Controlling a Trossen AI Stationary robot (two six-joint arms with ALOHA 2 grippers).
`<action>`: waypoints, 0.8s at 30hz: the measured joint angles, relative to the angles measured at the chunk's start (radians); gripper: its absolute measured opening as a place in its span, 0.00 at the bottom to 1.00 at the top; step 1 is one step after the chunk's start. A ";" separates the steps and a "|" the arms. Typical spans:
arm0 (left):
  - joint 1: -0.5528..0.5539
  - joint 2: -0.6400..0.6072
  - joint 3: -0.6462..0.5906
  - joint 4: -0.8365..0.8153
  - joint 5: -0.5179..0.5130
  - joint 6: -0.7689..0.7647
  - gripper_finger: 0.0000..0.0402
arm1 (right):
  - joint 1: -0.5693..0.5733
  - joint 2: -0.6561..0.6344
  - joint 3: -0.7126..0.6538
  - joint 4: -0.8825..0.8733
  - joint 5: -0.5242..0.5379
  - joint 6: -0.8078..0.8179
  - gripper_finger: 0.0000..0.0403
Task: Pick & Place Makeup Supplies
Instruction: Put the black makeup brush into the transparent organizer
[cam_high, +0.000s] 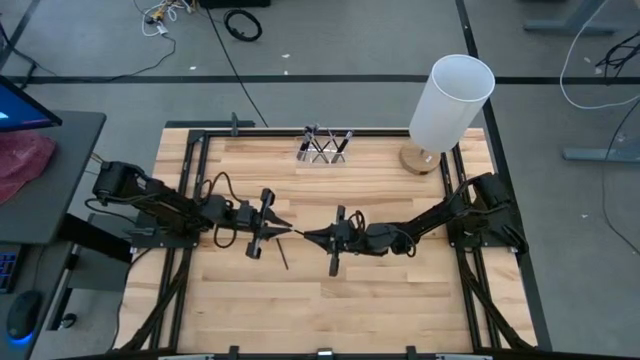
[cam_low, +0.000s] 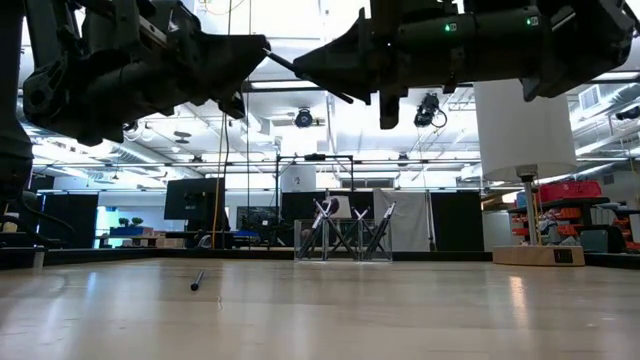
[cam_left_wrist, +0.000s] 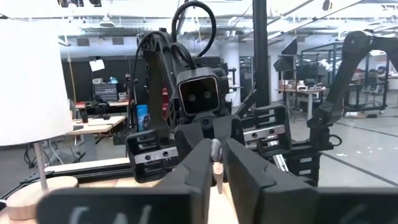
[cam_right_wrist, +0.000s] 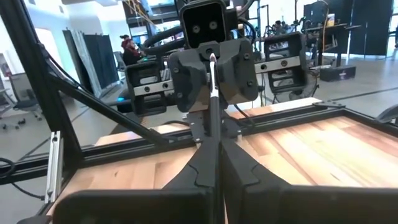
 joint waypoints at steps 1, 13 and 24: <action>0.000 0.000 0.000 -0.002 0.004 0.000 0.10 | 0.000 0.000 0.000 0.000 0.000 0.000 0.01; 0.001 0.000 0.001 -0.261 -0.014 -0.018 0.04 | -0.019 -0.072 0.002 -0.465 0.048 0.164 0.19; 0.001 0.000 0.001 -0.401 -0.087 -0.027 0.05 | -0.132 -0.096 0.221 -0.990 -0.211 0.236 0.52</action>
